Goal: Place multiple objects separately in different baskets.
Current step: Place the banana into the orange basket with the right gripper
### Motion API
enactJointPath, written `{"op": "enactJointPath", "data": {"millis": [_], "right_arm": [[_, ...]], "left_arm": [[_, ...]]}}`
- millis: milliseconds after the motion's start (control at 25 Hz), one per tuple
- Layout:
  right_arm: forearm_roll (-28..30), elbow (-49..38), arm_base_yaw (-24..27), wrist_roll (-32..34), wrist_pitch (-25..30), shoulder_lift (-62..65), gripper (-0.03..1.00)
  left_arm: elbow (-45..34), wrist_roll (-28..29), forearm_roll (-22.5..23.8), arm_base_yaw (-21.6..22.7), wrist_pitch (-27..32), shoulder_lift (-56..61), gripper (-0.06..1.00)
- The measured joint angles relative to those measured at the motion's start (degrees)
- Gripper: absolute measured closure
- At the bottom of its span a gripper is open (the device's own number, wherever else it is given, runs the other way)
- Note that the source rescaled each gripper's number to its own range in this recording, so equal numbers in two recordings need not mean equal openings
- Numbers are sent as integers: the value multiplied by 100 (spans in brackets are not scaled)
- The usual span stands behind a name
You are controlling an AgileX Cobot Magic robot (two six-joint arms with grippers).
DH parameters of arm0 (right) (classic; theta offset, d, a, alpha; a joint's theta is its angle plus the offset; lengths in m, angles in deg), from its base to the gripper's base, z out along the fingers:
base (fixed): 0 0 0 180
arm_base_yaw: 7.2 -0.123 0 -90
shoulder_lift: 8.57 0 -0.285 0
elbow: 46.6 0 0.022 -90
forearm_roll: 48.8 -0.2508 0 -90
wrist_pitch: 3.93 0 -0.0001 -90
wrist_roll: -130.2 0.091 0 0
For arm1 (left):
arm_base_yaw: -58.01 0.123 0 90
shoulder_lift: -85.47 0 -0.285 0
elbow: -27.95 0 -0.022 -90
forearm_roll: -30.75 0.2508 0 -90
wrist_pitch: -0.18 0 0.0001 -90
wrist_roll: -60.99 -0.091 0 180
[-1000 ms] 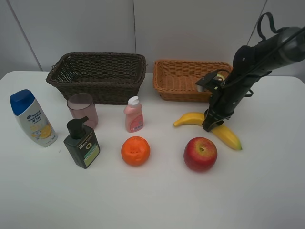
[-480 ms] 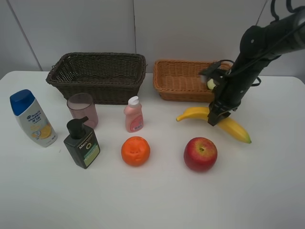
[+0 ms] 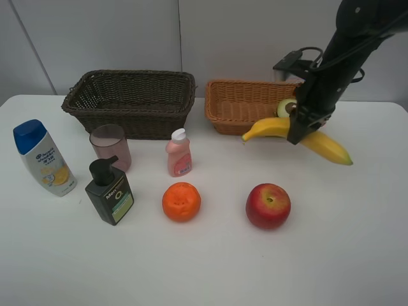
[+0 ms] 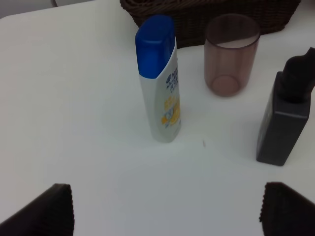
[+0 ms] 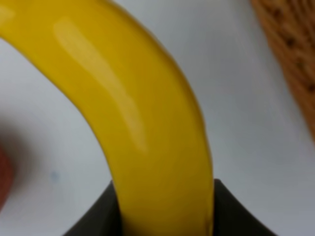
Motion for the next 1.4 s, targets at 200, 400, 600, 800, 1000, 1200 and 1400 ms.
{"op": "enactJointPath", "data": {"millis": [200, 400, 600, 800, 1000, 1200, 1400], "right_arm": [[25, 709, 0, -234, 33, 0, 96], [25, 1373, 0, -815, -45, -184, 96], [32, 1982, 0, -1011, -381, -569, 96], [38, 2559, 0, -1224, -620, -1110, 96], [43, 2901, 0, -1559, -973, -1607, 96], [267, 2923, 0, -1632, -1653, -1914, 96], [747, 2936, 0, -1653, -2101, -2099, 96]], "left_arm": [[0, 0, 0, 0, 0, 0, -6], [0, 0, 0, 0, 0, 0, -6], [0, 0, 0, 0, 0, 0, -6], [0, 0, 0, 0, 0, 0, -6], [0, 0, 0, 0, 0, 0, -6], [0, 0, 0, 0, 0, 0, -6], [0, 0, 0, 0, 0, 0, -6]]}}
